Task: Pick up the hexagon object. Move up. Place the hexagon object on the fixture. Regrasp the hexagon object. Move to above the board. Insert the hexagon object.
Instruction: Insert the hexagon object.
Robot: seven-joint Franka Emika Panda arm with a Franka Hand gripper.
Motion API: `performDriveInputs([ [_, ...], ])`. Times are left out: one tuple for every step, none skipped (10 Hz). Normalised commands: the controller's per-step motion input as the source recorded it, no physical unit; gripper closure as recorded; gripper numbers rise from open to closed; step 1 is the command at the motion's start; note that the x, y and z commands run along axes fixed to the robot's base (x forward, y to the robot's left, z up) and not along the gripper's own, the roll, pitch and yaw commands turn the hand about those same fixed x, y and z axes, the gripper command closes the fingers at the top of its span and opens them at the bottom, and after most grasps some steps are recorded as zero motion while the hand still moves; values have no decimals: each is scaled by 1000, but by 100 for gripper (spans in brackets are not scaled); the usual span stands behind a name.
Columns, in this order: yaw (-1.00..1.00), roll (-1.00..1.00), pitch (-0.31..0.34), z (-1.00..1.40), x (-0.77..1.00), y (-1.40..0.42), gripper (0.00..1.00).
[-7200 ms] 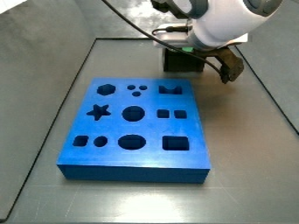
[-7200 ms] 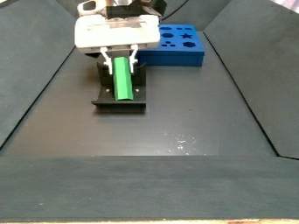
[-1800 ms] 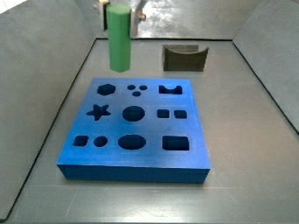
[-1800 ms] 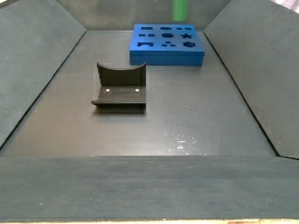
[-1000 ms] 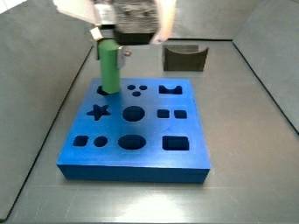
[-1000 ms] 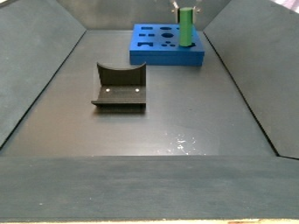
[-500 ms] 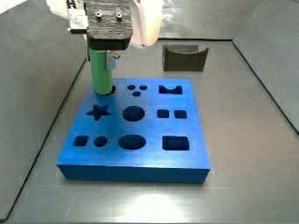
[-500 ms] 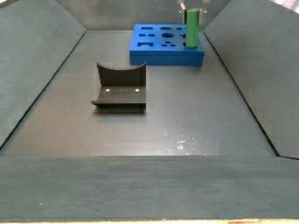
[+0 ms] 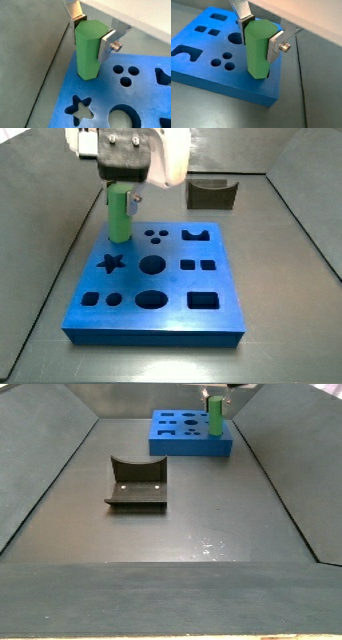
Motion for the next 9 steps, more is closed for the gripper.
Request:
performDriveInputs([
  [-97, 0, -277, -737, -323, 14, 100],
  [-183, -40, -500, -774, -597, 0, 100],
  [-74, -203, -329, -137, -286, 49, 100],
  [0, -163, -377, 0, -349, 23, 100],
  [0, -420, -774, -329, -711, 49, 100],
  [-26, 0, -580, -606, -603, 0, 100],
  [0, 49, 0, -20, -49, 0, 100],
  [-20, 131, -169, -829, -109, -29, 100],
  [-69, 120, -40, -1000, -157, -51, 100],
])
